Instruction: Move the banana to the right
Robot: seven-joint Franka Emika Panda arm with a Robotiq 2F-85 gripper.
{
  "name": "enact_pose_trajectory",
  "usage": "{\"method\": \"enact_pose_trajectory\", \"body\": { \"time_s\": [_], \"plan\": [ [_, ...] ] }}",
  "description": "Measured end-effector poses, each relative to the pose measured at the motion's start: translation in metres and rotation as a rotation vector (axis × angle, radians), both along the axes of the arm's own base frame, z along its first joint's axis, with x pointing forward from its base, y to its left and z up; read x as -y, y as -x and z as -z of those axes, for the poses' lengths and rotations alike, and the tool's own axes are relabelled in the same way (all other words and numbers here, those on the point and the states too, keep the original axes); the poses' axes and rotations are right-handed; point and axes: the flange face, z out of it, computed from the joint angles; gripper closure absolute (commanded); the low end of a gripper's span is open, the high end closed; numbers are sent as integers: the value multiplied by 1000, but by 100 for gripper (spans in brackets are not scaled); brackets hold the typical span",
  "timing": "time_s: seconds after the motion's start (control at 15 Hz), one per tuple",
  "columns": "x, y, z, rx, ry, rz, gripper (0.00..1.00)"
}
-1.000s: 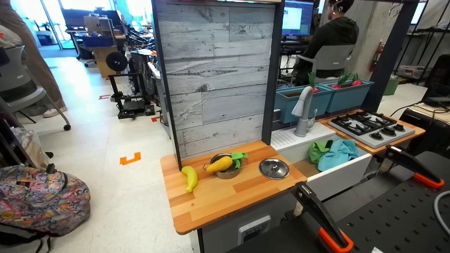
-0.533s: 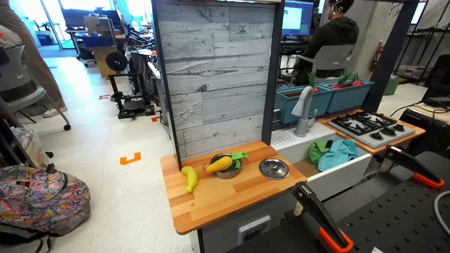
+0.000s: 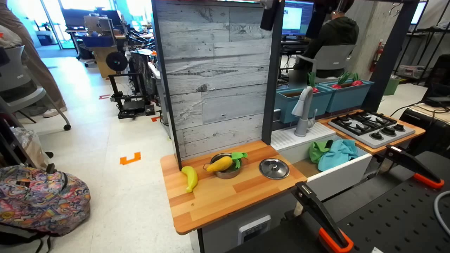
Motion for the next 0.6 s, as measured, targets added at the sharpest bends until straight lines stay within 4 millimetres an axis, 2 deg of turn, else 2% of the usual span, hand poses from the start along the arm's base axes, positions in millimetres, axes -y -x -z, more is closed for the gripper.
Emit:
{"method": "enact_pose_trajectory", "body": {
  "time_s": [0.4, 0.6],
  "plan": [
    [-1, -5, -4, 9, -3, 0, 0],
    [-2, -4, 1, -5, -9, 11, 0]
  ]
}}
